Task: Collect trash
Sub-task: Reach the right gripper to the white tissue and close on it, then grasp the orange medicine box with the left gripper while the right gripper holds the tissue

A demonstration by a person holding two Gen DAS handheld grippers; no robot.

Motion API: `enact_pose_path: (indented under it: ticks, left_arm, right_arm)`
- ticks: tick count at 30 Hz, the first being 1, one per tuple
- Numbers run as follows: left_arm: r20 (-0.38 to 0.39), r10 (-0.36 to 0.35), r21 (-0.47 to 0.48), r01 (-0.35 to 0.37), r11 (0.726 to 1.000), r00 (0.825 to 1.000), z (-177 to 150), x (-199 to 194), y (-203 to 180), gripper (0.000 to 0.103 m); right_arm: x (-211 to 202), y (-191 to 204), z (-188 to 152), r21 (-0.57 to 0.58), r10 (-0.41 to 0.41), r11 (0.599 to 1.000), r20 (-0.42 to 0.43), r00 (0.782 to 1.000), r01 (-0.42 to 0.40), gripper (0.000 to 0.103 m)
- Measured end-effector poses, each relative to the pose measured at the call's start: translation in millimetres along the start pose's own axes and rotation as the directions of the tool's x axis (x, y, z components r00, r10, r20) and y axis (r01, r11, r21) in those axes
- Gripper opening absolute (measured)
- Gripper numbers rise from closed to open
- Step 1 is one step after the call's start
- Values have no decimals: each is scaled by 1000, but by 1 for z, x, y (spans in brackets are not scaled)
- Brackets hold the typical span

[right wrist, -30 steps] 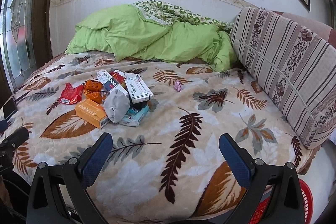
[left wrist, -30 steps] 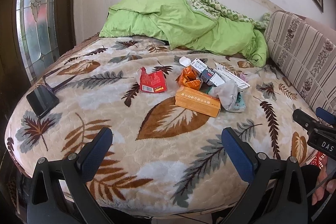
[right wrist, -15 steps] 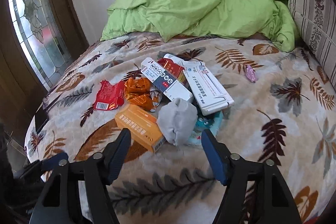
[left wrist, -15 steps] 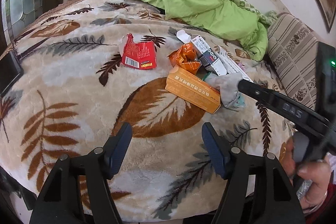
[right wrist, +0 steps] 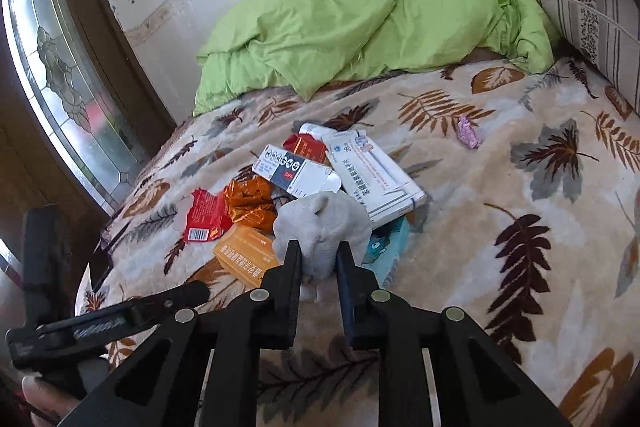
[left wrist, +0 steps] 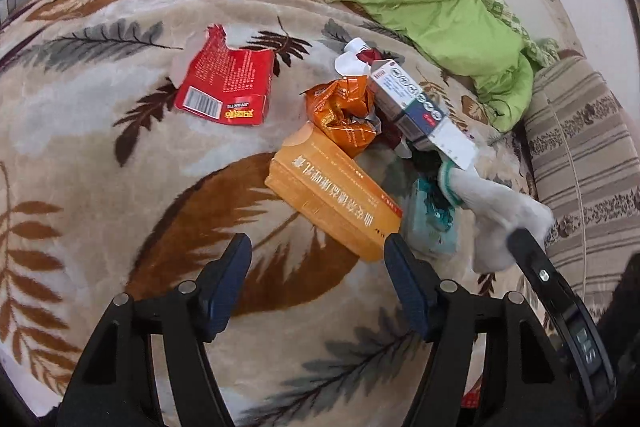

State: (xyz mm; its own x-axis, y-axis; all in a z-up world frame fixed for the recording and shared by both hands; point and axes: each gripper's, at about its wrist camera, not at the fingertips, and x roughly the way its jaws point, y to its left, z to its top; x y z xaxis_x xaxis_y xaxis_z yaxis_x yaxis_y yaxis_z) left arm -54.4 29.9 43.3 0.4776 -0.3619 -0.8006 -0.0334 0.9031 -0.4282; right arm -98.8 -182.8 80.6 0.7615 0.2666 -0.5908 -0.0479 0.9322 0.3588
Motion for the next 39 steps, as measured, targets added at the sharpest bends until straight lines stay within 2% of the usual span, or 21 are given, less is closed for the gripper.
enact_pose_path:
  ticks: [4,6,9,12,13,14,16,20,23,25,29,31,35,39]
  left_arm:
    - [-52,65,-69,-69,995,997,13,34,-17,68]
    - [-55,128,-78,-132,988,990,19,46,-28,79]
    - [-21,240,-83,-241,967,971,27,58,-44,82]
    - [-30,304,-23,-305,952,952,32,72,-53,82]
    - [-15,314,12,-314,949,949,30,72,-55,80]
    - [-2,320,48,-320,946,947,27,70,-56,72]
    - [21,294,98,-295,951,956,23,64,-55,66]
    - [22,190,173,-191,966,982,12,44,-35,57]
    - [25,177,202,-178,963,984,7,36,-19,54]
    - [44,136,213,-143,967,990,4,35,-12,54]
    - [101,142,223,-161,962,985,0,35,-16,51]
    - [109,116,222,-138,965,987,2,33,-14,50]
    - [139,59,189,-85,978,989,-4,13,-3,50]
    - [212,12,240,-64,969,977,-13,-14,-9,50]
  right_arm:
    - [-28,-11,8,-2,-70,997,118,991,71,18]
    - [-32,-16,11,10,-77,997,136,988,76,18]
    - [-30,-20,13,19,-68,998,130,989,67,18]
    - [-30,-22,13,18,-65,998,130,989,64,18]
    - [-29,-23,13,14,-63,998,126,990,62,18]
    - [-28,-24,13,13,-65,998,123,990,63,18]
    - [-29,-26,11,16,-52,999,120,991,51,18]
    - [-29,-24,10,18,-9,1000,107,994,7,18]
    - [-27,-13,5,-15,22,1000,82,996,-21,18]
    - [-23,-6,2,-28,47,999,61,997,-45,18]
    - [-9,6,-2,-43,68,997,18,998,-68,18]
    - [-7,8,-4,-45,73,996,8,997,-73,18]
    - [-16,12,-7,-86,52,995,35,998,-49,18]
    - [-38,9,-15,-59,86,995,62,994,-82,18]
